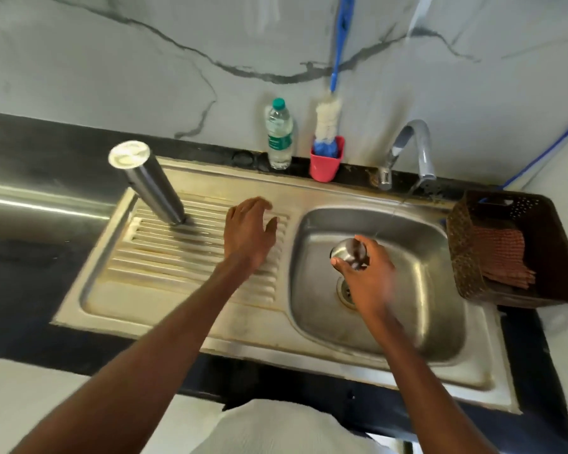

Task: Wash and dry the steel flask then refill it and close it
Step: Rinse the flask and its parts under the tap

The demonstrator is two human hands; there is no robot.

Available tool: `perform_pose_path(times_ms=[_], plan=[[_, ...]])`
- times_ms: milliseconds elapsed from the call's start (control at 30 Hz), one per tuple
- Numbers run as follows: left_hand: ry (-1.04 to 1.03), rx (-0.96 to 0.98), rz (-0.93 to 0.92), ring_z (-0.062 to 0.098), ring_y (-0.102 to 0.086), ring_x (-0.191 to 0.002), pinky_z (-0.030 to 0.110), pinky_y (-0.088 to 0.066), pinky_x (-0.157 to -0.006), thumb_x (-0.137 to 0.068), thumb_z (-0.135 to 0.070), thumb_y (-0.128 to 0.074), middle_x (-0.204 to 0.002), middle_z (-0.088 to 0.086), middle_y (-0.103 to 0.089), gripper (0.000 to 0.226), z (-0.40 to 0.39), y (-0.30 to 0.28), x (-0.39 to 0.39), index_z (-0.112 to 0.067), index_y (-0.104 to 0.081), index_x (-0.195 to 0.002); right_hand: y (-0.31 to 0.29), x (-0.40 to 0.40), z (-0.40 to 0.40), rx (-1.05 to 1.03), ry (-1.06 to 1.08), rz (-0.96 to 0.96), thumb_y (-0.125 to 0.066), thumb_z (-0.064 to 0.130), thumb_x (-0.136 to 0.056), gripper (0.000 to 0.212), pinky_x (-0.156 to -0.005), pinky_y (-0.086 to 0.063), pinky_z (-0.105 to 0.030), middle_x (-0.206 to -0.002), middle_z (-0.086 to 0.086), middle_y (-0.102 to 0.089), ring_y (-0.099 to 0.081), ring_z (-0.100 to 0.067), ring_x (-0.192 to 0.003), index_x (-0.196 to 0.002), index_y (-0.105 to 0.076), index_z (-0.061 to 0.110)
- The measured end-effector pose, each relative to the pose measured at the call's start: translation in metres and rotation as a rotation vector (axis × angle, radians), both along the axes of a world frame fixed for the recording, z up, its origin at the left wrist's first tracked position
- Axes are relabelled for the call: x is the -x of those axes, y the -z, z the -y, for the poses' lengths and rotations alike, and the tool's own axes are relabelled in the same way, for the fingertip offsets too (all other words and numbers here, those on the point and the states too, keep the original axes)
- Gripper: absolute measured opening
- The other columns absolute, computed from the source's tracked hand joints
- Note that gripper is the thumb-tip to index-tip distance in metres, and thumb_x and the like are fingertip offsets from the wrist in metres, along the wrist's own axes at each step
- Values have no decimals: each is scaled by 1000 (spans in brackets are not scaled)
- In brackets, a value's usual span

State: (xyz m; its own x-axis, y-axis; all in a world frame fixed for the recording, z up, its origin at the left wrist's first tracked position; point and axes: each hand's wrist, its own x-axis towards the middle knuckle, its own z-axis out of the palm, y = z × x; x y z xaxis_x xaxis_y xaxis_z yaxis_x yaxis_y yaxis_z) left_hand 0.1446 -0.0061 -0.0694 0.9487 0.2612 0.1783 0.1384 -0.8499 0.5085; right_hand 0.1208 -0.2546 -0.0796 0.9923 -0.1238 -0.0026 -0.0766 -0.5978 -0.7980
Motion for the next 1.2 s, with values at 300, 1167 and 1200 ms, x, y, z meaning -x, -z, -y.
perform_pose_path(times_ms=[300,1167,1200], plan=[[-142,-68,-255,37,-71,-102,46,-50,-95,-85,-20,-79,-120,12,-73,48,-157,24,91,-12,-63,-129,-22,-15,-163,31,-281,56,-90,35,-74,68,-96,-52,-32,-127,6,-67,-64,-15,-112,-133,-59,26],[-50,-227,-500,38,-56,-132,42,-46,-104,-94,-47,-72,-151,21,-51,65,-186,48,84,-7,-50,-140,22,-27,-248,407,-349,23,-76,57,-83,77,-119,-23,-51,-154,7,-49,-39,-17,-145,-148,-46,31],[-45,-224,-482,38,-57,-131,43,-46,-103,-94,-46,-71,-149,21,-53,62,-185,47,86,-7,-52,-139,24,-21,-235,433,-348,13,-76,60,-81,79,-117,-28,-52,-154,7,-47,-38,-19,-145,-148,-45,33]])
